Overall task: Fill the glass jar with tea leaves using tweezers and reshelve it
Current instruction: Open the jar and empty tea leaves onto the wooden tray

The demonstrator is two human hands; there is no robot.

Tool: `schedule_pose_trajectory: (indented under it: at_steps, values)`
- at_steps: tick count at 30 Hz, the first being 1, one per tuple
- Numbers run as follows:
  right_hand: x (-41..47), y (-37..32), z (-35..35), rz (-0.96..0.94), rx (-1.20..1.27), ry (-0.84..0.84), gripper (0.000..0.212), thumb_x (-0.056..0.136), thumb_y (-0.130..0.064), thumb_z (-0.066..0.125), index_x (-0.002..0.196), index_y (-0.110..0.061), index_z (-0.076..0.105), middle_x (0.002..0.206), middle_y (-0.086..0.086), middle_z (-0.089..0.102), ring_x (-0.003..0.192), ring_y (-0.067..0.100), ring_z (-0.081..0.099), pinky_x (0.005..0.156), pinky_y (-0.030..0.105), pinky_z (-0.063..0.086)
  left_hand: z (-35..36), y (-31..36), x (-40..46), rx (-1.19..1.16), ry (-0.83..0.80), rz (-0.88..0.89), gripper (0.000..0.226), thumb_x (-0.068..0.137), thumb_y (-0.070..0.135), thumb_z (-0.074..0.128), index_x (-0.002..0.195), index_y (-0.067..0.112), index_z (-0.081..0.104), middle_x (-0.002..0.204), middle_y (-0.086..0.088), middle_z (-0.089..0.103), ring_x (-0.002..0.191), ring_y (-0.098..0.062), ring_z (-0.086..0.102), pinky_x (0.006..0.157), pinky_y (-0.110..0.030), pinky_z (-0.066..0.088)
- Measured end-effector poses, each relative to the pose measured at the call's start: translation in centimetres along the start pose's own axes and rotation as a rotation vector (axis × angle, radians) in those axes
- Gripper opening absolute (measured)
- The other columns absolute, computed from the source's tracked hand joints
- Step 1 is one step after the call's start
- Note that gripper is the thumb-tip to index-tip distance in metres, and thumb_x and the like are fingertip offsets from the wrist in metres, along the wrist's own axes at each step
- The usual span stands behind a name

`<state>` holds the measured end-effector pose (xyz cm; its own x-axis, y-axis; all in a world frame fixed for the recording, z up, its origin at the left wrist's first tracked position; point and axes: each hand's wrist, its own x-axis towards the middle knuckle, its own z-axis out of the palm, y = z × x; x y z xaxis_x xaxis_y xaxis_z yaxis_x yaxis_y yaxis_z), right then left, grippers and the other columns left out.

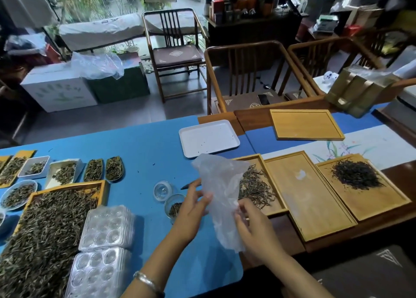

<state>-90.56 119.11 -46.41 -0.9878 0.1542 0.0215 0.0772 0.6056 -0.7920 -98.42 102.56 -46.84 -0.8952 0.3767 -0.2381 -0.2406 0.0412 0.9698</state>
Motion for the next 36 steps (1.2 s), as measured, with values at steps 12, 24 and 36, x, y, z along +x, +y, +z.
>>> schedule_pose_trajectory:
  at_steps: [12,24,36]
  values:
    - [1.6,0.7,-1.0,0.170,0.097,0.127,0.032,0.083,-0.056,0.057,0.099,-0.030,0.051,0.098,-0.010,0.057,0.087,0.001,0.057,0.071,0.024,0.050,1.9,-1.1,0.2,0.318,0.204,0.134,0.023,0.084,0.013,0.075,0.097,0.028,0.064,0.091,0.018,0.071,0.088,0.009,0.064,0.072,-0.007,0.045]
    - [3.5,-0.6,1.9,0.147,0.247,0.121,0.013,0.087,-0.014,0.063,0.088,-0.025,0.056,0.079,-0.005,0.065,0.073,0.013,0.061,0.061,0.026,0.045,0.1,-0.2,-0.9,0.175,-0.161,-0.098,0.044,0.065,0.015,0.064,0.109,0.008,0.058,0.096,0.006,0.064,0.081,0.001,0.062,0.071,-0.019,0.050]
    - [2.1,-0.5,0.7,-0.032,0.111,-0.076,0.028,0.080,-0.006,0.063,0.105,-0.018,0.056,0.100,-0.005,0.058,0.092,0.010,0.055,0.080,0.029,0.047,0.0,0.8,0.9,0.308,-0.080,-0.138,0.019,0.074,0.033,0.068,0.083,0.016,0.065,0.073,0.002,0.062,0.068,-0.011,0.055,0.068,-0.029,0.043]
